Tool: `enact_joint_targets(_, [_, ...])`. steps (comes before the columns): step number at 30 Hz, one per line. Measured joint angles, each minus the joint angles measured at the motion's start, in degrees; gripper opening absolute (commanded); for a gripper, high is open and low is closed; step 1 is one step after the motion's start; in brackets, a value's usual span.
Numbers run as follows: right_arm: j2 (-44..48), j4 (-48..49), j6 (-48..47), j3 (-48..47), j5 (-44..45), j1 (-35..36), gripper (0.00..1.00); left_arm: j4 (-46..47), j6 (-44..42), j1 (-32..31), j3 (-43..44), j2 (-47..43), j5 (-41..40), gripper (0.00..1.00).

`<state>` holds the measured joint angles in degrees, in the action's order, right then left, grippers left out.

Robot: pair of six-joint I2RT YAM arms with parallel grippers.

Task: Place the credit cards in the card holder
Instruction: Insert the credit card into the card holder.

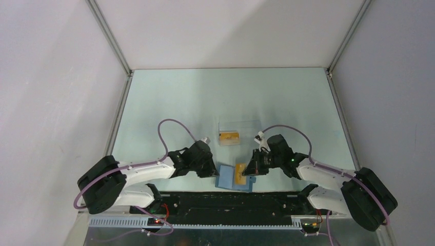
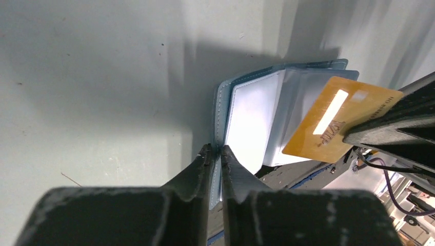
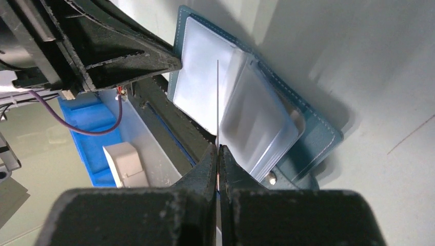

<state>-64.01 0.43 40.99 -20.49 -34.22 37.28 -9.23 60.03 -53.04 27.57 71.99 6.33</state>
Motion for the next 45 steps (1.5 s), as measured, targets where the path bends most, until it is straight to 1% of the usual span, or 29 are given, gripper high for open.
enact_joint_targets(1, [-0.7,1.1,0.4,0.3,0.3,0.3,0.0,0.0,-0.1,0.0,0.0,0.1,-0.2,0.1])
enact_joint_targets(6, [-4.9,7.5,2.2,1.7,0.8,1.4,0.0,0.2,-0.1,-0.2,0.0,1.2,-0.5,0.01])
enact_joint_targets(7, [-5.7,8.7,2.6,1.9,0.9,1.6,0.0,0.3,-0.1,-0.3,0.0,1.8,-0.6,0.0])
enact_joint_targets(11, [-7.5,12.0,4.4,2.5,1.8,1.7,0.0,1.2,0.0,-0.4,0.0,2.9,-0.5,0.0])
enact_joint_targets(20, [-8.3,15.0,8.4,4.5,5.3,1.7,0.0,1.7,1.5,-0.5,-0.4,2.8,-0.8,0.0])
enact_joint_targets(26, [-13.4,21.0,13.6,5.8,3.9,1.9,0.0,3.0,3.0,-0.5,-1.5,2.4,-1.0,0.0])
enact_joint_targets(30, [-15.2,23.6,16.4,5.9,3.2,3.6,0.0,4.2,4.2,-0.5,-2.5,1.8,-1.1,0.0])
enact_joint_targets(36, [-15.3,23.8,18.9,6.0,3.1,5.7,0.0,4.7,5.6,-0.5,-2.8,1.8,-1.2,0.0])
enact_joint_targets(45, [-14.2,20.7,19.6,6.0,2.9,6.2,0.0,5.3,6.1,-0.5,-3.1,1.8,-1.3,0.0])
